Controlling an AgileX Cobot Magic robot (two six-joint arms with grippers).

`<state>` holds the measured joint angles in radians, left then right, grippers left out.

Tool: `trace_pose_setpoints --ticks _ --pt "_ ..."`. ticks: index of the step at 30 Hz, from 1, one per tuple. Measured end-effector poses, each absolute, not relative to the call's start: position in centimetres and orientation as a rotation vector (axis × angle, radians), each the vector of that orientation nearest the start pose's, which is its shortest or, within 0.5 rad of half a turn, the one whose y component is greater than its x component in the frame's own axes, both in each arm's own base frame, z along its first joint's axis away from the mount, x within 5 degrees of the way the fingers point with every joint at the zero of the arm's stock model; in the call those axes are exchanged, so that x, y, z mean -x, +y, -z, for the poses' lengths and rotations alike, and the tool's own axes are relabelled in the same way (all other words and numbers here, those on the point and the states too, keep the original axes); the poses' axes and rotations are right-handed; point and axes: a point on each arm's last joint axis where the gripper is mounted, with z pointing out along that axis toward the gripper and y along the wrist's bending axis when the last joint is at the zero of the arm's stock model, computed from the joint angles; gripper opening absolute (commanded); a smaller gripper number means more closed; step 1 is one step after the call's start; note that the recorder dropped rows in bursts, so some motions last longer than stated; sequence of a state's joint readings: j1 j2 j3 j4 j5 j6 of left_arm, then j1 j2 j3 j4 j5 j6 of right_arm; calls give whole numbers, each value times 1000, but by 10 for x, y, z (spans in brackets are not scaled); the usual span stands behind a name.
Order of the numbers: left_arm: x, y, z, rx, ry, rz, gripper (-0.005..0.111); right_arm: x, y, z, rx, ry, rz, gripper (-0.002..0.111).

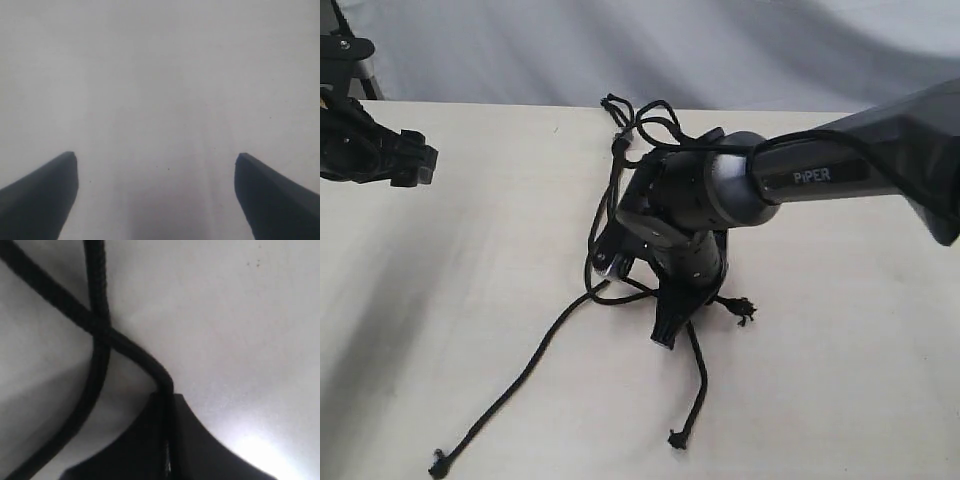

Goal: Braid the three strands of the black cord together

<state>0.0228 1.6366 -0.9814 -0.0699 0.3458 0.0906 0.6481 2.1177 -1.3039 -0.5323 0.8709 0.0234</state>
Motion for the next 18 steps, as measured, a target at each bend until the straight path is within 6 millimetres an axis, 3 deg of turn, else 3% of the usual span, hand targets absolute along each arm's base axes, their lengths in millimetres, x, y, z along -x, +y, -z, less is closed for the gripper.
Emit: trace_pose_setpoints --ticks 2,4,6,8,11,16,18 --pt "-336 6 -214 -13 2483 9 79 -320 209 -110 1459 2689 544 0" --pt "-336 6 -214 -13 2483 9 79 -294 225 -114 1669 2740 399 0" --pt "-336 6 -214 -13 2483 9 79 -266 251 -119 1945 2642 156 0" --pt "-336 5 -214 -13 2486 9 79 -249 270 -124 2023 2548 2 0" --pt "-335 5 -213 -13 2494 10 79 -246 276 -132 1954 2508 -45 0" --pt "-335 5 -213 -11 2498 12 79 -263 255 -170 1754 2529 -59 0" --pt "-335 5 -213 -11 2498 12 79 -272 241 -174 1678 2600 -49 0"
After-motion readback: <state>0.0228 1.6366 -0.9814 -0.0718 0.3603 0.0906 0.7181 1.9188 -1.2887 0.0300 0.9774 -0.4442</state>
